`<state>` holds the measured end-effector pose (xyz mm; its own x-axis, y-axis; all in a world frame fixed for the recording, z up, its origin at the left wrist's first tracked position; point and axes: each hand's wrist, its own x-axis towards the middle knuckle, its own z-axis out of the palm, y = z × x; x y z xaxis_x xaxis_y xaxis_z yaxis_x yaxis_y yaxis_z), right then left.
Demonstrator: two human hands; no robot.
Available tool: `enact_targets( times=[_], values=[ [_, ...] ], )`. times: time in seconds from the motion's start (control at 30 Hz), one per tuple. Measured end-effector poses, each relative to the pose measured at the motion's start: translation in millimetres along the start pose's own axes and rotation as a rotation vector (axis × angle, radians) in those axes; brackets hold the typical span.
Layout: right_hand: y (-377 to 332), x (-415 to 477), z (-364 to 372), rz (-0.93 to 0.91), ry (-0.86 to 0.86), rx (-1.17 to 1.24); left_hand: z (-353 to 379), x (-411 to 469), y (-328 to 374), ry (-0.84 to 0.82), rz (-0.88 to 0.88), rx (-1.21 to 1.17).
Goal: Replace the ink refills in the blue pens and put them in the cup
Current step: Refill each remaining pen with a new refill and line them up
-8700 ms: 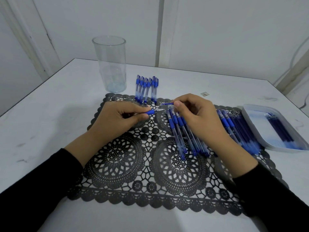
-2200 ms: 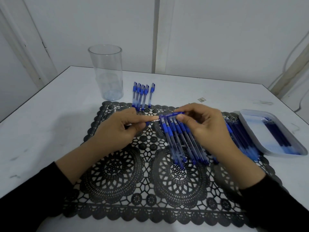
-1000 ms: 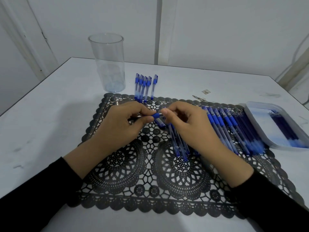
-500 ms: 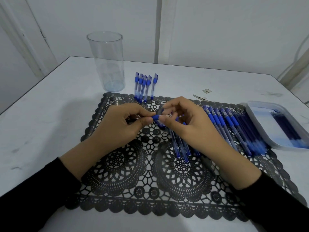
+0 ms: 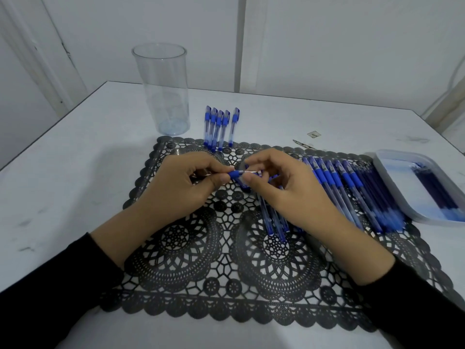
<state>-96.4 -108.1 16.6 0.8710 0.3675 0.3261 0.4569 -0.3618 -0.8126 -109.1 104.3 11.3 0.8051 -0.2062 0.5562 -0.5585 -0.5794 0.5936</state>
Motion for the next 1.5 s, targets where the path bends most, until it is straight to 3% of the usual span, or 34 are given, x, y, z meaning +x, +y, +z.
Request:
enact_targets(
  times=[0.5, 0.67, 0.8, 1.03, 1.5],
  values=[
    [2.6, 0.7, 2.7, -0.012, 0.09, -0.036, -0.2, -0.9, -0.3, -0.012, -0.008, 0.009],
    [3.4, 0.6, 1.1, 0.024, 0.023, 0.051, 0.9, -1.1, -1.5, -0.026, 0.011, 0.016],
    [1.8, 0.4, 2.5, 0.003, 0.021, -0.031, 0.8, -1.3, -1.6, -0.021, 0.011, 0.001],
    [5.7, 0.8, -4.7, 0.017, 0.064, -0.052, -0.7, -0.9, -5.8, -0.007, -0.073, 0.0],
    [3.9, -4.0, -3.7, -0.072, -0.137, -0.358, -5.4, 0.7, -12.4, 0.014, -0.116, 0.04]
  ],
)
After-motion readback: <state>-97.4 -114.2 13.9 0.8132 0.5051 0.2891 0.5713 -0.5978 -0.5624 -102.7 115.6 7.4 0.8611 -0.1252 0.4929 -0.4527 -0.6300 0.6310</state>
